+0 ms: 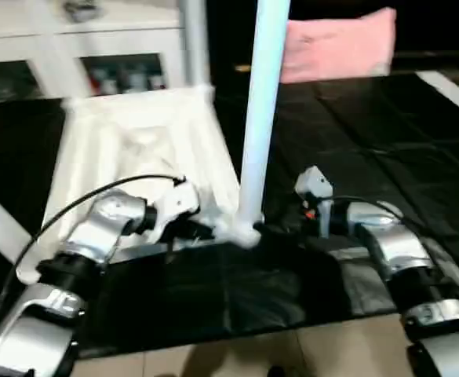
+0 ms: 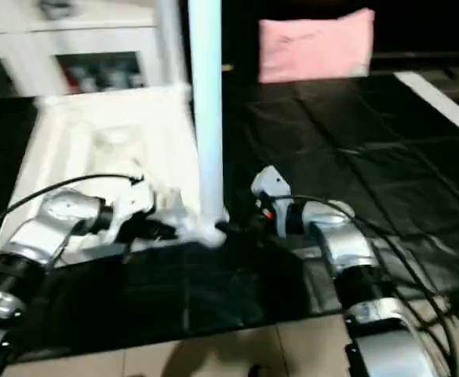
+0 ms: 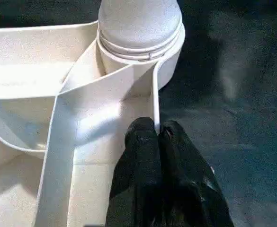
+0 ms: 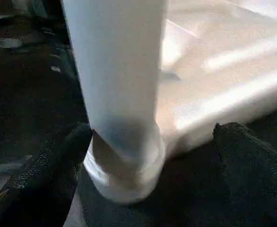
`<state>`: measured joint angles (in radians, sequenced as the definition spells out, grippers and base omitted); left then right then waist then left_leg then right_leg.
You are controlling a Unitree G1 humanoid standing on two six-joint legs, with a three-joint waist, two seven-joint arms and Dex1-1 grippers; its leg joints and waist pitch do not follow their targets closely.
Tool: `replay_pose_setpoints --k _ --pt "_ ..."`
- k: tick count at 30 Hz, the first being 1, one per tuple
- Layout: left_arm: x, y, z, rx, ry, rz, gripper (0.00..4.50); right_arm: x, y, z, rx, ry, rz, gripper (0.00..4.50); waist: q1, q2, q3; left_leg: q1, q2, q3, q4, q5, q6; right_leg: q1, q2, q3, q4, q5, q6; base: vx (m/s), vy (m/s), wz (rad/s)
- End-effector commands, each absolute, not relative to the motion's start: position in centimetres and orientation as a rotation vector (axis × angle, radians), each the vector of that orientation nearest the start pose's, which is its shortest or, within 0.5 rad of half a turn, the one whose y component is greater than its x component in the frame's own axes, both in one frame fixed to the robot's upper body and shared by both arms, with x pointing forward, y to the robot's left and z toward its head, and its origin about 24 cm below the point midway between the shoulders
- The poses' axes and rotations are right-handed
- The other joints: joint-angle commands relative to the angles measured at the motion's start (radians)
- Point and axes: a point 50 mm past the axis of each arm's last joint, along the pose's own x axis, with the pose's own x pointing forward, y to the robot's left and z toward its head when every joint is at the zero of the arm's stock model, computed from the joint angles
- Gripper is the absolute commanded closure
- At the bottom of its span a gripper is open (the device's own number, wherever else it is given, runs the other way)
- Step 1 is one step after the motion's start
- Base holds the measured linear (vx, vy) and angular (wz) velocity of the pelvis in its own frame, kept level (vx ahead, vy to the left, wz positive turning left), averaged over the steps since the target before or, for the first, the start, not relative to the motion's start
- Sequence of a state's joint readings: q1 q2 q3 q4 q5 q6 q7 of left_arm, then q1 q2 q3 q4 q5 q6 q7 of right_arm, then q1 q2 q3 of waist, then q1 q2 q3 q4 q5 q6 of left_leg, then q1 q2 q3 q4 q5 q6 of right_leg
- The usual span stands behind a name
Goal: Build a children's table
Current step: Rotate leg to tighten
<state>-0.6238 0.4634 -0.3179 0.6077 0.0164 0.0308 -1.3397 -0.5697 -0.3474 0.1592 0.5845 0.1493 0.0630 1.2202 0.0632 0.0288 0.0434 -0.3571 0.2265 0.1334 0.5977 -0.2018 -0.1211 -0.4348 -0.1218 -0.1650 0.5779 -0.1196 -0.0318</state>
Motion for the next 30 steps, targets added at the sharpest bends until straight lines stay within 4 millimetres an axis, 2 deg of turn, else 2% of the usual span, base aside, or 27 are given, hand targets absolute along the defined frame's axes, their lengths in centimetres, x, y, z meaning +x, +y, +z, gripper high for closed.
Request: replay_pose_setpoints --k 1,3,5,8,12,18,22,24,25,28,30 --pt "30.9 14.5 6.6 0.537 0.461 -1.575 4.5 31.2 -14.0 7.0 -0.162 0.259 1.412 0.03 0.003 -0.01 -0.07 -0.001 -0.001 0.035 -0.069 -0.217 0.093 0.081 -0.02 0.053 -0.066 -0.387 -0.145 0.0 0.0 0.0" --pt "30.8 14.4 6.6 0.553 0.462 -1.603 4.5 30.9 -13.9 6.9 -0.153 0.28 1.467 0.32 0.006 -0.012 -0.069 -0.001 0.001 0.037 -0.07 -0.211 0.093 0.08 -0.019 0.058 -0.063 -0.377 -0.149 0.0 0.0 0.0" --pt "30.8 14.4 6.5 0.562 0.462 -1.619 4.5 30.7 -13.8 6.8 -0.155 0.294 1.494 0.32 0.014 -0.012 -0.071 -0.002 0.001 0.038 -0.071 -0.203 0.09 0.08 -0.019 0.065 -0.059 -0.367 -0.152 0.0 0.0 0.0" --pt "30.6 14.1 6.5 0.567 0.464 -1.651 4.5 30.6 -13.6 6.5 -0.158 0.329 1.525 0.72 0.024 -0.014 -0.073 -0.002 0.0 0.04 -0.07 -0.179 0.084 0.08 -0.019 0.069 -0.055 -0.334 -0.163 0.0 0.0 0.0" --pt "30.4 14.0 6.5 0.574 0.468 -1.67 4.5 30.6 -13.6 6.4 -0.156 0.347 1.542 1.08 0.024 -0.018 -0.074 -0.006 -0.003 0.04 -0.069 -0.165 0.082 0.084 -0.018 0.069 -0.053 -0.332 -0.159 0.0 0.0 0.0" --pt "30.3 14.0 6.4 0.581 0.475 -1.691 4.5 30.4 -13.6 6.4 -0.144 0.368 1.579 1.69 0.026 -0.017 -0.073 -0.006 -0.003 0.041 -0.068 -0.159 0.08 0.082 -0.016 0.071 -0.057 -0.358 -0.146 0.0 0.0 0.0" --pt "30.3 14.1 6.4 0.585 0.481 -1.693 4.5 30.3 -13.5 6.4 -0.136 0.379 1.6 1.78 0.026 -0.015 -0.074 -0.005 -0.004 0.041 -0.068 -0.156 0.079 0.082 -0.014 0.072 -0.056 -0.349 -0.149 0.0 0.0 0.0" --pt "30.3 14.1 6.4 0.585 0.483 -1.693 4.5 30.2 -13.5 6.4 -0.135 0.38 1.603 2.02 0.026 -0.016 -0.074 -0.004 -0.004 0.041 -0.067 -0.156 0.079 0.081 -0.013 0.073 -0.056 -0.347 -0.151 0.0 0.0 0.0" --pt "30.3 14.1 6.4 0.586 0.484 -1.693 4.5 30.2 -13.5 6.3 -0.133 0.382 1.605 2.1 0.026 -0.012 -0.074 -0.004 -0.004 0.04 -0.068 -0.156 0.079 0.082 -0.013 0.073 -0.055 -0.346 -0.153 0.0 0.0 0.0" --pt "30.4 14.2 6.3 0.587 0.489 -1.69 4.5 30.0 -13.5 6.3 -0.122 0.398 1.615 2.37 0.025 -0.014 -0.074 -0.004 -0.004 0.041 -0.068 -0.159 0.077 0.082 -0.011 0.074 -0.055 -0.342 -0.154 0.0 0.0 0.0" --pt "30.4 14.3 6.2 0.591 0.496 -1.682 4.5 29.9 -13.5 6.2 -0.109 0.41 1.623 2.39 0.025 -0.015 -0.074 -0.004 -0.005 0.041 -0.068 -0.161 0.076 0.083 -0.011 0.075 -0.056 -0.349 -0.152 0.0 0.0 0.0"
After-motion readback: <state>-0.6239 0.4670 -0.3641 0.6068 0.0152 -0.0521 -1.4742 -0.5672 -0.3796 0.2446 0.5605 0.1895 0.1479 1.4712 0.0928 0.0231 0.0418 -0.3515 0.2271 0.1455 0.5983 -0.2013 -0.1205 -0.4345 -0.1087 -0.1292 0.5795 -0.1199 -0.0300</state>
